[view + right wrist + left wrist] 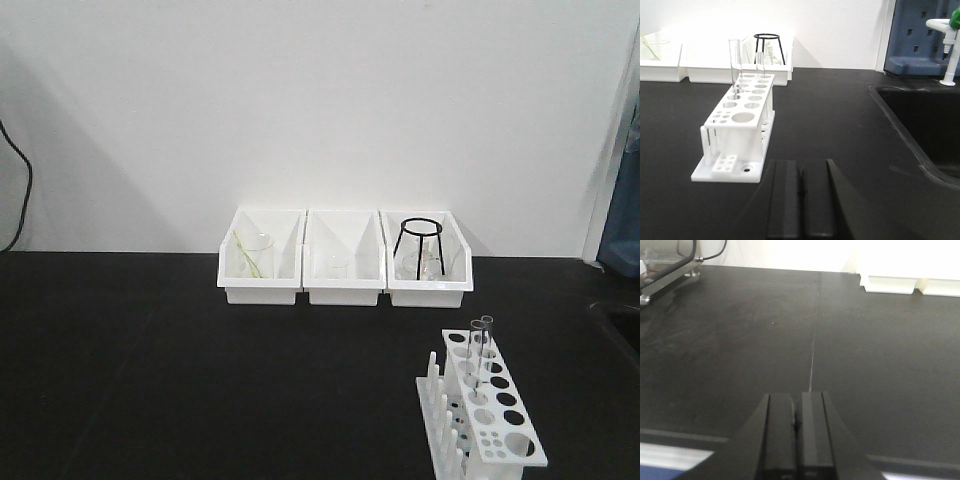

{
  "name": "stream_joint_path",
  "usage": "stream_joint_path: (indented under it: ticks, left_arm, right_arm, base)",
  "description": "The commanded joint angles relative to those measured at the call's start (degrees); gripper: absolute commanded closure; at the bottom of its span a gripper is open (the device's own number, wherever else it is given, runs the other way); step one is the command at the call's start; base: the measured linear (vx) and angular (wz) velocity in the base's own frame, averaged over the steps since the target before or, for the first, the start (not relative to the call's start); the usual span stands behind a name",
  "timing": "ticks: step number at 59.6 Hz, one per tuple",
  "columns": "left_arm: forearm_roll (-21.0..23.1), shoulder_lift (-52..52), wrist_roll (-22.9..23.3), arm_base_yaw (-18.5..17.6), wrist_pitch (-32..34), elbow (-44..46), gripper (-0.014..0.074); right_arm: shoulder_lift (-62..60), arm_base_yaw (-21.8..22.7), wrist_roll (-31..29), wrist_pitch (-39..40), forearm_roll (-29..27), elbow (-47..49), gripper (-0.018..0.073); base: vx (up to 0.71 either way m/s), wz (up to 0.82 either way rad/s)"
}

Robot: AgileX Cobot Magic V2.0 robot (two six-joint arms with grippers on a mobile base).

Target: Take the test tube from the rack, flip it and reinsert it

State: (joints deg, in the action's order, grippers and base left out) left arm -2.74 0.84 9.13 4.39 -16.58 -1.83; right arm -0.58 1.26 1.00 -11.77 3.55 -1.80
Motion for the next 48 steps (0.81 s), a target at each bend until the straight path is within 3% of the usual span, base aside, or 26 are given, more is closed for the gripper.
stream_joint_path:
  ticks: [1, 48]
  left_arm:
    - [0.3, 0.6, 0.0, -0.4, 5.0, 0.0, 0.0603]
    - [0.3, 0.6, 0.0, -0.4, 5.0, 0.0, 0.0603]
  right_arm:
    - [-0.6, 0.2, -0.4, 4.7, 0.1, 0.0, 0.0568]
    - [-0.6, 0.2, -0.4, 4.7, 0.1, 0.0, 0.0568]
  base:
    - [0.19, -0.02]
    - [0.13, -0.03]
